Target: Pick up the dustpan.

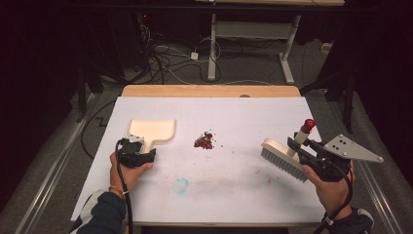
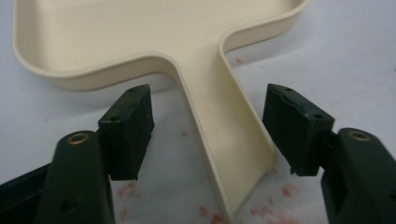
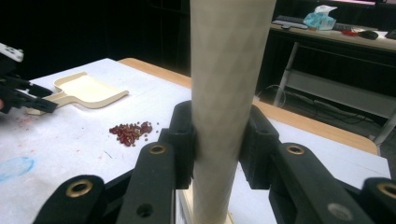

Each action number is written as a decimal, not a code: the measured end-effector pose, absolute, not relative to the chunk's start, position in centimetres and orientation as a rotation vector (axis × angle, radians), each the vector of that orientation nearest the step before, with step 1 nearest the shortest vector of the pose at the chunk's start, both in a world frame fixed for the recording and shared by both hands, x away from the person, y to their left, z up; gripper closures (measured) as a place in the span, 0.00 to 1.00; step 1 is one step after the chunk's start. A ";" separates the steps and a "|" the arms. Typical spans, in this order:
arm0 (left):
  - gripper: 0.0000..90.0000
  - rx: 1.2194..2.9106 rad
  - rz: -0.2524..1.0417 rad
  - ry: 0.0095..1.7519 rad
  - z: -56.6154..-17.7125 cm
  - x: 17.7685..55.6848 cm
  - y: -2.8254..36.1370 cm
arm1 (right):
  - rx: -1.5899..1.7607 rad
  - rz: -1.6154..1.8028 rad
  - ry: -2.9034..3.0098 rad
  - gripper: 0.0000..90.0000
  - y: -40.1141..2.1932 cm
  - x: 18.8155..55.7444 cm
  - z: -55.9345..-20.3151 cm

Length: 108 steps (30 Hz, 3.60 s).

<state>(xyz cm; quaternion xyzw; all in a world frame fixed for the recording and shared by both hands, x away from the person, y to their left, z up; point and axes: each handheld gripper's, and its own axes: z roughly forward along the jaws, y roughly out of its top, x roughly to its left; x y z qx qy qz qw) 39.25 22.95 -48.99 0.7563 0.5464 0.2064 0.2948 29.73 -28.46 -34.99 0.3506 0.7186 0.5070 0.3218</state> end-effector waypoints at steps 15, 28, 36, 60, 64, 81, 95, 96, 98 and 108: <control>0.71 2.048 0.508 1.465 -48.5 41.4 23.4 | 0.934 1.336 1.900 0.78 -28.7 29.9 -35.1; 0.71 2.091 0.536 1.338 -45.0 39.8 24.0 | 0.933 1.327 1.925 0.78 -28.5 30.2 -35.4; 0.71 2.147 0.480 1.237 -43.8 37.2 24.3 | 0.935 1.321 1.936 0.78 -28.5 30.3 -35.6; 0.71 2.323 0.272 1.033 -45.5 31.3 22.1 | 0.942 1.314 1.937 0.78 -28.3 31.2 -35.9; 0.71 2.315 0.254 1.042 -45.7 31.4 22.1 | 0.941 1.311 1.955 0.78 -27.9 31.5 -36.2; 0.71 2.337 0.272 1.032 -46.2 31.2 21.6 | 0.934 1.333 1.964 0.78 -27.1 32.8 -36.5; 0.71 2.351 0.271 1.025 -46.6 31.2 21.6 | 0.917 1.362 1.967 0.78 -25.9 33.1 -36.5; 0.71 2.355 0.276 1.022 -46.6 31.2 21.6 | 0.914 1.359 1.966 0.78 -25.9 33.1 -36.6; 0.71 2.361 0.284 1.017 -46.6 31.2 21.5 | 0.915 1.365 1.968 0.78 -25.9 33.3 -36.7; 0.71 2.356 0.283 1.022 -46.7 31.2 21.5 | 0.935 1.368 1.963 0.78 -26.1 33.5 -36.9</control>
